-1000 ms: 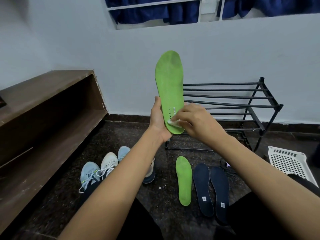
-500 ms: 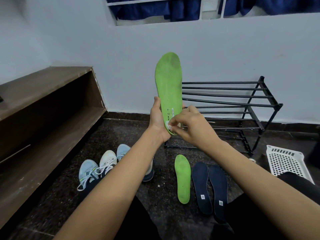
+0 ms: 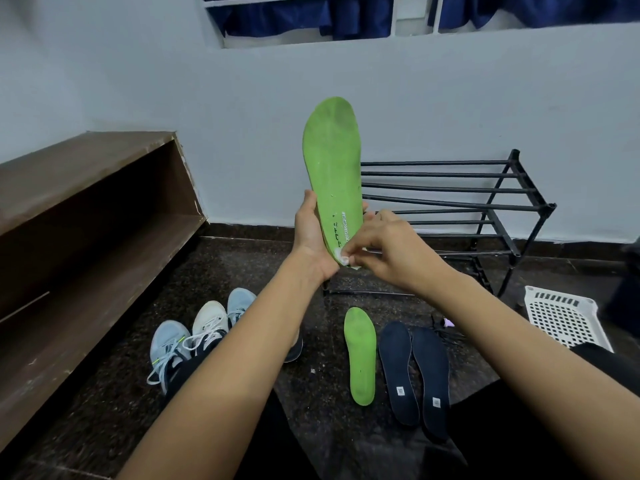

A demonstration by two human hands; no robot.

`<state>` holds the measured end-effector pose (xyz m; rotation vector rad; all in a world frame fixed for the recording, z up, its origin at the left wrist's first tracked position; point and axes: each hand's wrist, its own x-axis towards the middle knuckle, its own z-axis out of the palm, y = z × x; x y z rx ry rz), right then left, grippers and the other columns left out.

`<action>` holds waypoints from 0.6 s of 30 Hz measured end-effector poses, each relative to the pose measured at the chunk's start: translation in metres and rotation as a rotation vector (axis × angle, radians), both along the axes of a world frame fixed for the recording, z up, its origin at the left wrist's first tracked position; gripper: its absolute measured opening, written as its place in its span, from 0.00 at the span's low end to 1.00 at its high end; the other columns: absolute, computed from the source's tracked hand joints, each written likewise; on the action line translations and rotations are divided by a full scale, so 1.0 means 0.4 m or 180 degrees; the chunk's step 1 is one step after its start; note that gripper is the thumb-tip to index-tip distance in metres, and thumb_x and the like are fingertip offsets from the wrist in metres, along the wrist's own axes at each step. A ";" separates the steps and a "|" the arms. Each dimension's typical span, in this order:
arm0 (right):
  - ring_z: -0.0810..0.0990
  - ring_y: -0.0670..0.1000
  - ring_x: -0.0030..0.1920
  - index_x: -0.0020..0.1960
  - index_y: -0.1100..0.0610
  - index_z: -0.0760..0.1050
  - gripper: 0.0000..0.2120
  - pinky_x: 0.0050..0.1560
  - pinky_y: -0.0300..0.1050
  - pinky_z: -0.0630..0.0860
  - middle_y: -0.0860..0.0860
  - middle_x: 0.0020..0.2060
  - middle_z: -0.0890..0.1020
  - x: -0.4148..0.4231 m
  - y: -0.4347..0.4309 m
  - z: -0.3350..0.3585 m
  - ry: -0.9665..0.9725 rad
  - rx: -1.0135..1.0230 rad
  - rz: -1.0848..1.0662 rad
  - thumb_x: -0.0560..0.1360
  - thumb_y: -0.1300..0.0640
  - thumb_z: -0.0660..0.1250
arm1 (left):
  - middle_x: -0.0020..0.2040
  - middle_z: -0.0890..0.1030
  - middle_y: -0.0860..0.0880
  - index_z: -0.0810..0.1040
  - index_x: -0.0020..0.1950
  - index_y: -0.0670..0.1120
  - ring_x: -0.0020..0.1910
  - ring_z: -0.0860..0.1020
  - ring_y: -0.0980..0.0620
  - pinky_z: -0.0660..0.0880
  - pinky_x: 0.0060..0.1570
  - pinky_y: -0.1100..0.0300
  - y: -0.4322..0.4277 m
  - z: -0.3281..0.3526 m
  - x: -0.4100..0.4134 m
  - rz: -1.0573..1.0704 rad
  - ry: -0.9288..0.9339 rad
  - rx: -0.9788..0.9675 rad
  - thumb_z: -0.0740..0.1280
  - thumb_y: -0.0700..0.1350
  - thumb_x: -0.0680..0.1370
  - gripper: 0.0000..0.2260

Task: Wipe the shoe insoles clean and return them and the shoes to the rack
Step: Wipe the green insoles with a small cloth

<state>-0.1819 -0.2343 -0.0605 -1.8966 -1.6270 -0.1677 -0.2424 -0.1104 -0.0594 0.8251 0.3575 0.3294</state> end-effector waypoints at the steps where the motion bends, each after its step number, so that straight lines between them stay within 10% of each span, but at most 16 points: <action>1: 0.68 0.50 0.43 0.44 0.55 0.84 0.07 0.41 0.34 0.60 0.51 0.39 0.83 0.006 -0.004 0.003 -0.0109 -0.0024 0.0050 0.67 0.63 0.75 | 0.41 0.83 0.42 0.83 0.45 0.40 0.37 0.82 0.46 0.76 0.40 0.57 -0.003 0.000 0.003 -0.0045 0.0014 0.0009 0.45 0.67 0.80 0.37; 7: 0.68 0.53 0.41 0.39 0.49 0.83 0.06 0.41 0.47 0.58 0.46 0.32 0.79 0.049 -0.036 0.003 -0.1787 0.0267 -0.0687 0.69 0.57 0.68 | 0.46 0.81 0.41 0.80 0.49 0.41 0.43 0.78 0.44 0.72 0.44 0.54 -0.043 -0.002 0.033 -0.0224 -0.0068 -0.0190 0.44 0.67 0.80 0.36; 18: 0.72 0.51 0.43 0.43 0.55 0.85 0.04 0.43 0.41 0.64 0.51 0.36 0.83 0.015 -0.050 0.019 0.0159 0.0367 -0.0418 0.69 0.60 0.74 | 0.39 0.82 0.42 0.80 0.46 0.40 0.37 0.80 0.46 0.75 0.40 0.57 -0.079 0.007 0.051 -0.0174 0.0012 -0.0042 0.47 0.67 0.80 0.34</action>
